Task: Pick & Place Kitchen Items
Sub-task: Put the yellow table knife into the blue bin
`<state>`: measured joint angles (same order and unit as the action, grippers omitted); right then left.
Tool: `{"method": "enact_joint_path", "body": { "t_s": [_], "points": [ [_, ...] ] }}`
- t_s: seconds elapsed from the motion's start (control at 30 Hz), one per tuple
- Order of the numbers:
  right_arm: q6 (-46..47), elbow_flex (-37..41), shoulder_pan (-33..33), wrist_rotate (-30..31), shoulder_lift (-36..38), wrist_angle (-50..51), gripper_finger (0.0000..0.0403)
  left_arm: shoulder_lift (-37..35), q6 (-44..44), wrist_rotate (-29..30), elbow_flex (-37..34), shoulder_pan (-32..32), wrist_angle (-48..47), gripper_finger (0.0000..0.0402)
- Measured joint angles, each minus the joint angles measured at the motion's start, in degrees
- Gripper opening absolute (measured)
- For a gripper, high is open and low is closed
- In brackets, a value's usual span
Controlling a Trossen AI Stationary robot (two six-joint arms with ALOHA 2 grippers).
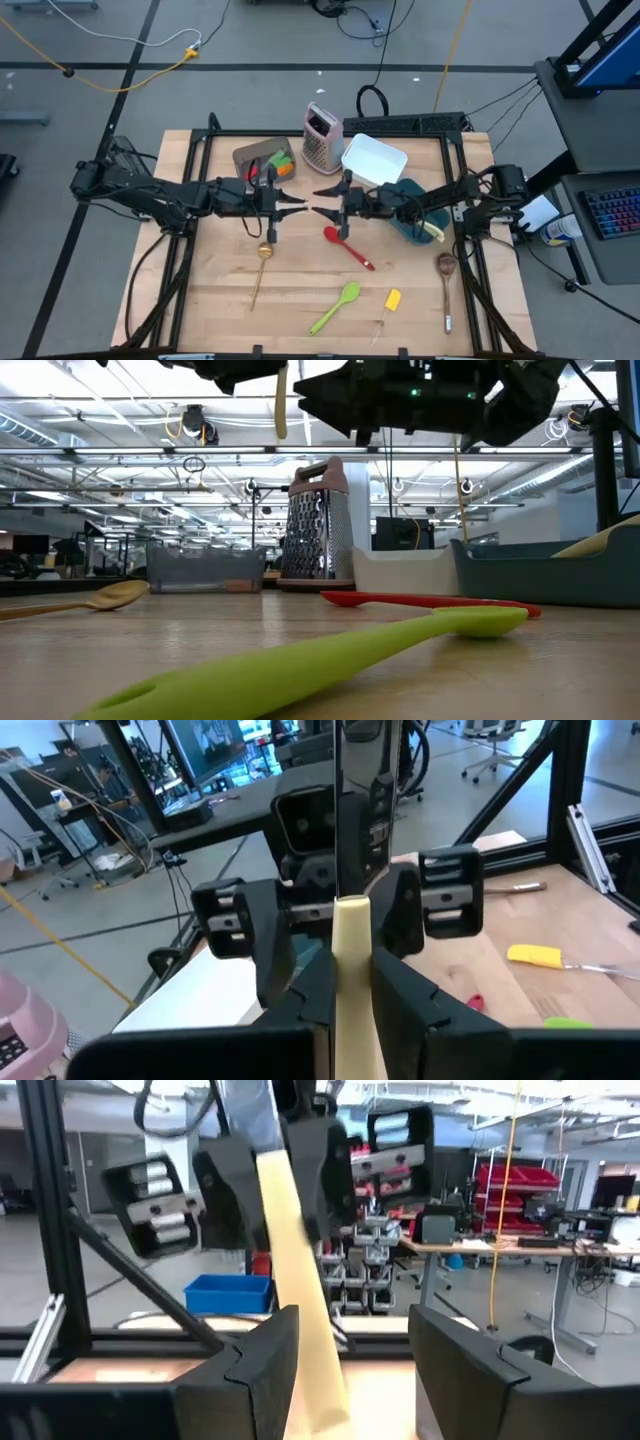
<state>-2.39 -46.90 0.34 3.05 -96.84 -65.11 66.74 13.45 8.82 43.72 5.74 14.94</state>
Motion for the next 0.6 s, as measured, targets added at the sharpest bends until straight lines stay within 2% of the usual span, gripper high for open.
{"method": "enact_joint_path", "body": {
  "t_s": [0.33,0.6],
  "points": [
    [0.1,-1.4,0.0,-0.3,0.1,1.1,0.0183,0.0,1.2,0.0,0.0,0.0,0.0,0.0037],
    [0.1,-1.4,0.0,-0.4,0.0,1.0,0.0183,0.0,3.1,0.1,0.0,0.0,4.4,0.0037]
  ]
}}
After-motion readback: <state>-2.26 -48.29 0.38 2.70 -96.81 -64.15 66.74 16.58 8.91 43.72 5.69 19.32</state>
